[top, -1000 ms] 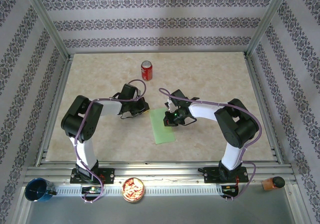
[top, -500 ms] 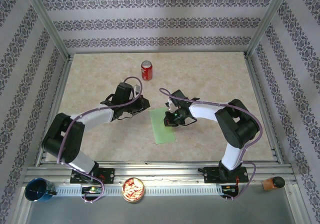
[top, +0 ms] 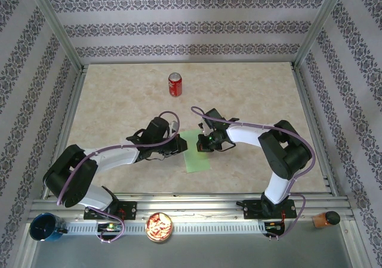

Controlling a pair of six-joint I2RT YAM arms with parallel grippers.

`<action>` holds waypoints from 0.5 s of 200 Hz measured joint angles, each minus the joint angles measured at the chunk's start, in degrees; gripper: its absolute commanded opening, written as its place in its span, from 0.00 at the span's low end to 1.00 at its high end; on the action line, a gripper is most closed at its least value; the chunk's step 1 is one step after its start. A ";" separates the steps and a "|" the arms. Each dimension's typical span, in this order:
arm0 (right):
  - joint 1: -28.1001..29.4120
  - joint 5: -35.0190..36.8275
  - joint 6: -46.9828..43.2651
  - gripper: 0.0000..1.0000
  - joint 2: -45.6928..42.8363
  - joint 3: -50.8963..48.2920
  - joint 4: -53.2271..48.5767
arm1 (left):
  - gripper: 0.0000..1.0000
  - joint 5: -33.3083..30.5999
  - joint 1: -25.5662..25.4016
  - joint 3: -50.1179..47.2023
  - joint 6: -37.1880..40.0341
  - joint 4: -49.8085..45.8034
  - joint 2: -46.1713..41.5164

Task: Fold a paper plane with a square sheet of paper (pick it up from the middle)
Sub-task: First fold the square sheet of paper in half at the center of the table.

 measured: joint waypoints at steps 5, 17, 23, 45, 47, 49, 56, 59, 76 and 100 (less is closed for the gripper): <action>0.00 0.04 0.07 0.00 -0.09 -0.11 0.07 | 0.09 -0.02 -0.37 -0.26 -0.17 0.42 0.11; 0.00 0.20 0.46 0.00 -0.26 -0.24 0.02 | 0.09 -0.02 -1.31 -0.50 -0.44 1.01 0.96; 0.00 0.28 0.61 0.00 -0.28 -0.26 0.04 | 0.09 -0.02 -1.73 -0.52 -0.52 1.27 1.49; 0.02 0.33 0.83 0.00 -0.37 -0.39 0.13 | 0.09 -0.02 -3.32 -1.18 -0.70 2.23 3.17; 0.02 0.33 0.85 0.00 -0.39 -0.44 0.13 | 0.09 0.00 -3.45 -1.29 -0.72 2.27 3.32; 0.02 0.33 0.85 0.00 -0.42 -0.46 0.15 | 0.09 0.00 -3.58 -1.36 -0.74 2.29 3.41; 0.02 0.35 0.87 0.00 -0.50 -0.50 0.11 | 0.09 0.00 -4.07 -1.75 -0.85 2.36 3.85; 0.02 0.37 0.87 0.00 -0.55 -0.55 0.13 | 0.09 0.07 -4.17 -1.92 -0.87 2.47 4.02; 0.02 0.37 0.87 0.00 -0.63 -0.72 0.13 | 0.09 0.00 -5.16 -2.91 -1.03 3.32 5.09; 0.02 0.39 0.87 0.00 -0.72 -0.83 0.13 | 0.09 0.07 -6.23 -4.61 -1.55 5.84 6.71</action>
